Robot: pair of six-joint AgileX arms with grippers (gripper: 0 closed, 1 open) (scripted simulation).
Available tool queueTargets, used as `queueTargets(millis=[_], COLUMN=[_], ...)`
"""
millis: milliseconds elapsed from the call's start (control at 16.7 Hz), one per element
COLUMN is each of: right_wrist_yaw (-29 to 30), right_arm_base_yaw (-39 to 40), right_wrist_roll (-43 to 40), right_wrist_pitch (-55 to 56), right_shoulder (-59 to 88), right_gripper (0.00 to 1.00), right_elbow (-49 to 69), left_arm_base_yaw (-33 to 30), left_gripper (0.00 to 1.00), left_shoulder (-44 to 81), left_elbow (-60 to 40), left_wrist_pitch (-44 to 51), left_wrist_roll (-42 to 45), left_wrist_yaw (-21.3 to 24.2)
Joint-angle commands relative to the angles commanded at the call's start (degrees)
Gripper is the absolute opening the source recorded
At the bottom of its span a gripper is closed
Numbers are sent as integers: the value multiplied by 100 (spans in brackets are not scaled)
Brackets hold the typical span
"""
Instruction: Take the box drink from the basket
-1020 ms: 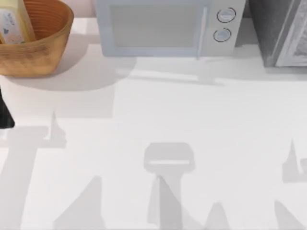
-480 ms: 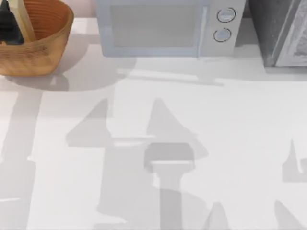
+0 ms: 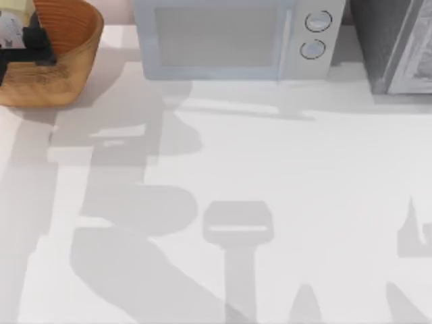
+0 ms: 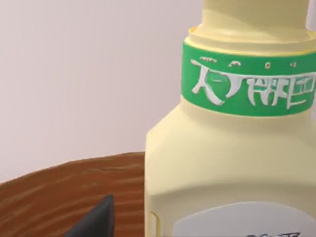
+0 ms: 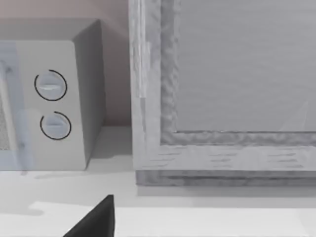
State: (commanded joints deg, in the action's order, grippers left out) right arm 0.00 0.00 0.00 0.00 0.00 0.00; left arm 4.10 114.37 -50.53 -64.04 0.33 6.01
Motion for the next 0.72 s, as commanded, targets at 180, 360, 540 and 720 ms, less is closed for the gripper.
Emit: queueTargets(millis=[180, 360, 540, 720], right_wrist_yaw=[0, 0, 0, 0], right_arm_base_yaw=[0, 0, 0, 0], right_wrist_roll=[0, 0, 0, 0], right_wrist_pitch=[0, 0, 0, 0], right_shoulder=[0, 0, 0, 0], right_gripper=[100, 100, 100, 100], right_elbow=[0, 0, 0, 0], left_arm_base_yaw=[7, 7, -18, -28], left_gripper=[100, 100, 100, 100], left_shoulder=[446, 480, 390, 605], left_elbow=[-170, -182, -187, -474], left_wrist_pitch=[-220, -236, -238, -66], left_wrist_roll=[16, 18, 53, 19], left_wrist_yaw=[30, 33, 9, -1])
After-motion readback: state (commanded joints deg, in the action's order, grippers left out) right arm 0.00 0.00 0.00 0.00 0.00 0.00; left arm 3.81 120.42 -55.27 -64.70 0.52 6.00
